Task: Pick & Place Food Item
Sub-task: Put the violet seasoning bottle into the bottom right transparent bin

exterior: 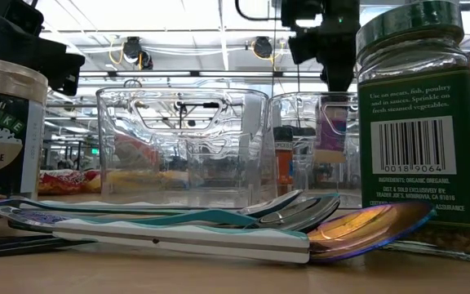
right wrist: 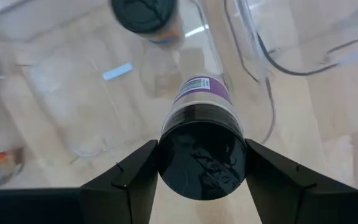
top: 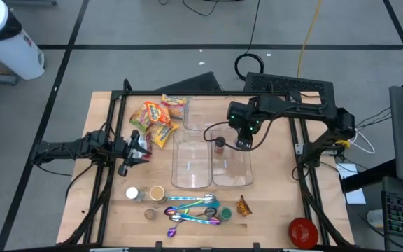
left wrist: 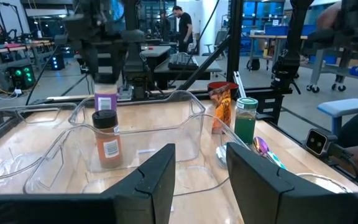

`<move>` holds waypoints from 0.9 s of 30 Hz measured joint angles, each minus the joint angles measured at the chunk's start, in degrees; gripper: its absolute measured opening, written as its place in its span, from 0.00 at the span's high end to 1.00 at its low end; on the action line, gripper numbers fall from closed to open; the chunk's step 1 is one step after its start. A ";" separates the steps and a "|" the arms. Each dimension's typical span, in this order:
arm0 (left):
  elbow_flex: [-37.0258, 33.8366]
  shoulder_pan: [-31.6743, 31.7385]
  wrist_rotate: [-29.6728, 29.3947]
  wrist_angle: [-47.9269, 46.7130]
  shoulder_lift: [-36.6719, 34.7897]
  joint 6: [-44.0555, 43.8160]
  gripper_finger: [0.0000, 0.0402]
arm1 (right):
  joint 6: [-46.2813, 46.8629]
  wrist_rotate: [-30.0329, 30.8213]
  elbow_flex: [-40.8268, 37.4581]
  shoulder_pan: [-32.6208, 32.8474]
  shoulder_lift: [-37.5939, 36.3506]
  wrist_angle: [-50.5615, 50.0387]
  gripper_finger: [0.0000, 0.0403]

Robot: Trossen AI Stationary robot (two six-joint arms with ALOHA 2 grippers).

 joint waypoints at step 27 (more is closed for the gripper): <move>0.00 0.01 0.00 0.00 0.00 0.00 0.62 | -1.29 -4.31 -13.11 -2.34 -0.72 13.14 0.46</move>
